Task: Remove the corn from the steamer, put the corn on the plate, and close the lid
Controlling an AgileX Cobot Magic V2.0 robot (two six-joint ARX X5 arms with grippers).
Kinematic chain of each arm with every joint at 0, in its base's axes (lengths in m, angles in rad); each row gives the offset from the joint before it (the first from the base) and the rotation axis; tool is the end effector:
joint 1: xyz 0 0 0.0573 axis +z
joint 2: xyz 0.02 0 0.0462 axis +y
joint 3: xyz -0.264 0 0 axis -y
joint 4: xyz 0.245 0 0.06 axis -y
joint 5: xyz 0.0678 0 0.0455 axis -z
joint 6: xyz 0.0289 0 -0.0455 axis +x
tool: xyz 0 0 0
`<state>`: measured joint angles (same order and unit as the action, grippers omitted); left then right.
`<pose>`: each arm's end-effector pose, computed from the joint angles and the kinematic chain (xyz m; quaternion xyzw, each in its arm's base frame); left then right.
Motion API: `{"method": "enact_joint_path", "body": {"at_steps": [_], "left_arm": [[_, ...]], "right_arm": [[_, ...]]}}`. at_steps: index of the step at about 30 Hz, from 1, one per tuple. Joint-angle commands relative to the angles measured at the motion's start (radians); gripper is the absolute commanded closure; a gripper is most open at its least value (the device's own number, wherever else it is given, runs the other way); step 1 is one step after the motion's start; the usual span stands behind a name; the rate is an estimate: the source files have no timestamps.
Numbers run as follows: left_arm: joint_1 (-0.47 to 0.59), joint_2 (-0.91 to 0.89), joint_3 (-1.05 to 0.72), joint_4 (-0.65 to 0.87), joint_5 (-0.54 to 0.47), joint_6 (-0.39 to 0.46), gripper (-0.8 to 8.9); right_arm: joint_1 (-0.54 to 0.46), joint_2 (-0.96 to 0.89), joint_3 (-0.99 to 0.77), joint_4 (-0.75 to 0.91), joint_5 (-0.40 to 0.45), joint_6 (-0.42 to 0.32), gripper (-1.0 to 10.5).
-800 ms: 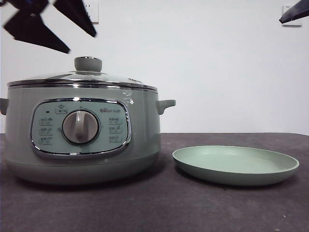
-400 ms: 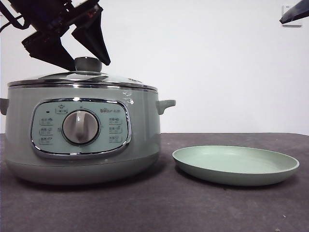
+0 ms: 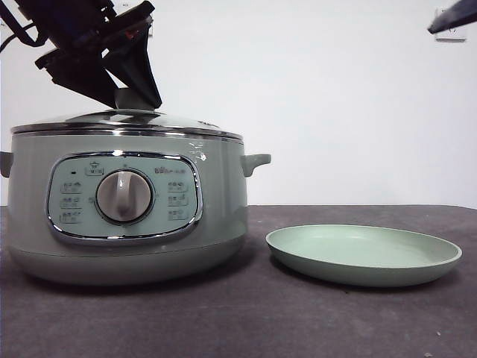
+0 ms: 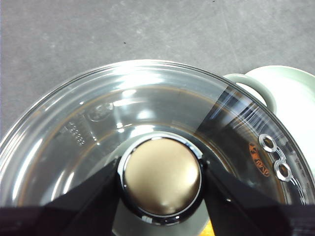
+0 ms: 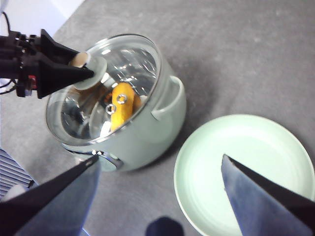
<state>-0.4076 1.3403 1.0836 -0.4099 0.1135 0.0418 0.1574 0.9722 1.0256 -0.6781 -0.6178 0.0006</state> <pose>0.2629 -0.1171 0.2967 0.0670 0.3185 -0.2501 0.9119 0.1819 0.0458 0.3412 0.0704 0.2993 0.3596 0.8810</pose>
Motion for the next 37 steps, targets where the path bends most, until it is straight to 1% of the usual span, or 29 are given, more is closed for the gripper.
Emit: {"method": "enact_joint_path", "body": {"at_steps": [1, 3, 4, 6, 7, 9, 11, 13, 14, 17, 19, 24, 26, 29, 31, 34, 37], "left_arm": [[0.004, -0.082, -0.002, 0.045, -0.077, 0.013, 8.22], [0.004, -0.154, -0.002, 0.05, -0.116, 0.012, 8.22], [0.004, -0.19, -0.002, 0.05, -0.118, 0.013, 8.22], [0.004, -0.266, -0.002, 0.047, -0.141, 0.013, 8.22], [0.004, -0.306, -0.002, 0.041, -0.164, 0.013, 8.22], [0.004, -0.387, -0.002, 0.012, -0.218, 0.013, 8.22], [0.004, -0.471, -0.002, -0.035, -0.269, 0.011, 8.22], [0.004, -0.517, -0.002, -0.065, -0.309, 0.011, 8.22], [0.004, -0.542, -0.002, -0.082, -0.337, 0.011, 8.22], [0.004, -0.612, -0.002, -0.124, -0.411, 0.011, 8.22], [0.004, -0.648, -0.002, -0.142, -0.433, 0.012, 8.22], [0.004, -0.726, -0.002, -0.183, -0.438, 0.012, 8.22], [0.004, -0.74, -0.002, -0.197, -0.455, 0.012, 8.22], [0.004, -0.744, -0.002, -0.219, -0.455, 0.012, 8.22], [0.004, -0.744, -0.002, -0.236, -0.455, 0.011, 8.22], [0.004, -0.743, -0.002, -0.251, -0.455, 0.012, 8.22], [0.004, -0.743, -0.002, -0.256, -0.455, 0.012, 8.22]], "right_arm": [[0.044, 0.017, 0.002, 0.055, -0.001, 0.038, 5.4], [0.095, 0.051, 0.005, 0.096, -0.001, 0.07, 5.4], [0.124, 0.075, 0.009, 0.109, -0.001, 0.085, 5.4], [0.196, 0.135, 0.014, 0.147, 0.001, 0.099, 5.4], [0.237, 0.171, 0.022, 0.163, 0.026, 0.108, 5.4], [0.323, 0.254, 0.064, 0.169, 0.098, 0.102, 5.4], [0.402, 0.354, 0.139, 0.166, 0.132, 0.092, 5.4], [0.436, 0.414, 0.192, 0.159, 0.135, 0.084, 5.4], [0.457, 0.451, 0.227, 0.15, 0.154, 0.08, 5.4], [0.519, 0.564, 0.346, 0.098, 0.23, 0.04, 5.4], [0.544, 0.628, 0.424, 0.05, 0.265, 0.017, 5.4], [0.602, 0.818, 0.653, -0.092, 0.342, -0.026, 5.4], [0.621, 0.891, 0.737, -0.14, 0.376, -0.046, 5.4], [0.649, 0.98, 0.824, -0.171, 0.431, -0.08, 5.5], [0.667, 1.035, 0.863, -0.178, 0.463, -0.099, 5.8], [0.689, 1.104, 0.897, -0.18, 0.514, -0.113, 5.8], [0.696, 1.154, 0.9, -0.169, 0.52, -0.116, 5.8]]}}
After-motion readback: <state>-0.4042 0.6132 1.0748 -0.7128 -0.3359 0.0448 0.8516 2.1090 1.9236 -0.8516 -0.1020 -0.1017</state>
